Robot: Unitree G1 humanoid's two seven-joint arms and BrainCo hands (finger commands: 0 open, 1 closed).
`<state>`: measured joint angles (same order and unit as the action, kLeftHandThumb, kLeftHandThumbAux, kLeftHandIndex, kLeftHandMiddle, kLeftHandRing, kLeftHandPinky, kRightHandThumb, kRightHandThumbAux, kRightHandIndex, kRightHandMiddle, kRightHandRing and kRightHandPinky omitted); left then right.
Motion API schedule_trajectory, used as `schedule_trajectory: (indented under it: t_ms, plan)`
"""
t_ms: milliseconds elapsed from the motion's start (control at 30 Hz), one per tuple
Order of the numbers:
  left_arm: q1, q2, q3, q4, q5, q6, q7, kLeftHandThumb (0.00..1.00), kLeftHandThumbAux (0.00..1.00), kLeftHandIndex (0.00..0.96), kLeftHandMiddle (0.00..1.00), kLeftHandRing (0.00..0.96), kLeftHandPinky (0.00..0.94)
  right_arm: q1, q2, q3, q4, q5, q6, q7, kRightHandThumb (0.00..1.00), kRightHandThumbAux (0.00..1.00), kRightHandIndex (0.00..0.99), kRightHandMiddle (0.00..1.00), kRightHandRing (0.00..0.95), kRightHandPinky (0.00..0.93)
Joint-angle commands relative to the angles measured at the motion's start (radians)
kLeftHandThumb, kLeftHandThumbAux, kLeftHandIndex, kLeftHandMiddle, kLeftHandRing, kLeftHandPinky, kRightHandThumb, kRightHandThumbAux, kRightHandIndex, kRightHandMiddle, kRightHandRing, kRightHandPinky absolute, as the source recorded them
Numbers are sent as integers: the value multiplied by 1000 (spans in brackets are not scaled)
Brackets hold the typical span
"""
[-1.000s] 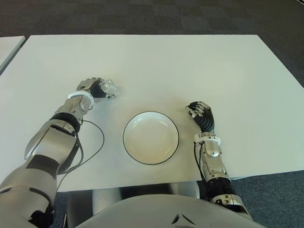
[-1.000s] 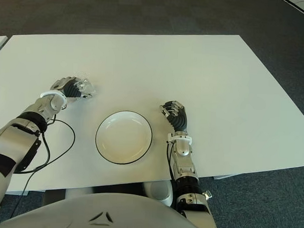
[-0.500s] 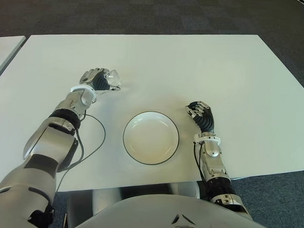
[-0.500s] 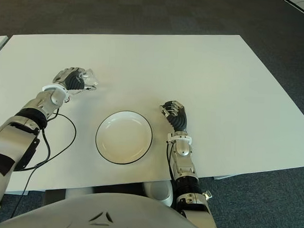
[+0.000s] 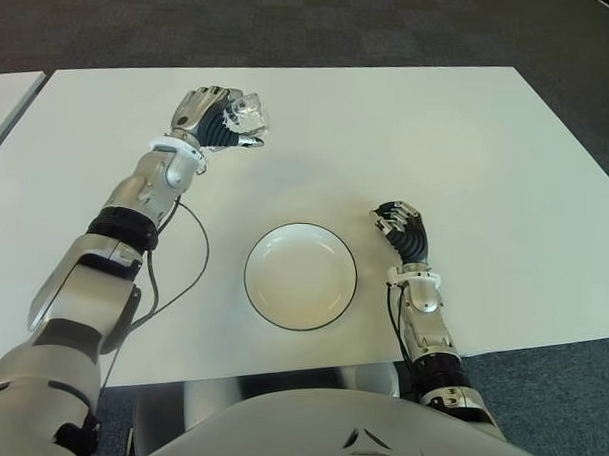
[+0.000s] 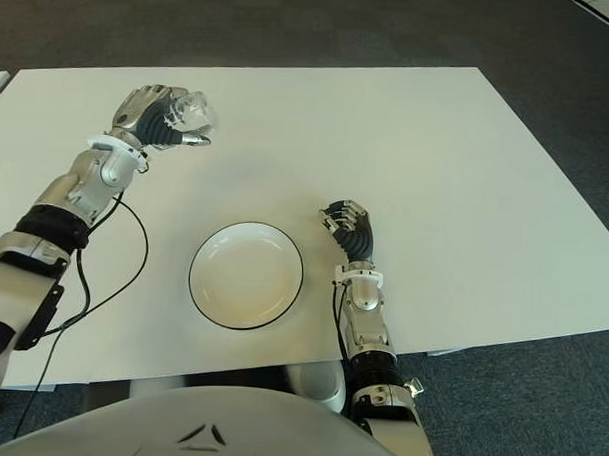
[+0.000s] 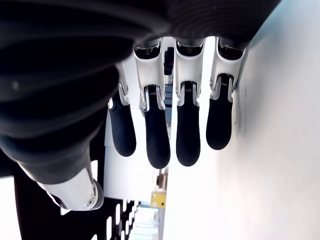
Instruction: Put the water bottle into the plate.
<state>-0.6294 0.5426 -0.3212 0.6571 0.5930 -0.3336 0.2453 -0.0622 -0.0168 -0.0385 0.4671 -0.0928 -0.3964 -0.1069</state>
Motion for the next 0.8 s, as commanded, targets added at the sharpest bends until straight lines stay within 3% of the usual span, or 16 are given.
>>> schedule_trajectory:
  t_ms: [33, 500, 800]
  plan:
    - [57, 21, 22, -136, 15, 17, -27, 848, 672, 392, 541, 849, 845, -2, 9, 5, 18, 2, -4, -7, 702, 733, 425, 488, 482, 488]
    - [220, 6, 21, -528, 30, 31, -167, 850, 669, 396, 545, 853, 841, -1, 13, 19, 17, -12, -3, -23, 705, 733, 425, 483, 477, 485]
    - [331, 26, -23, -681, 48, -26, -296, 850, 669, 396, 544, 851, 843, -4, 14, 21, 22, -12, -6, -23, 704, 733, 426, 482, 475, 479]
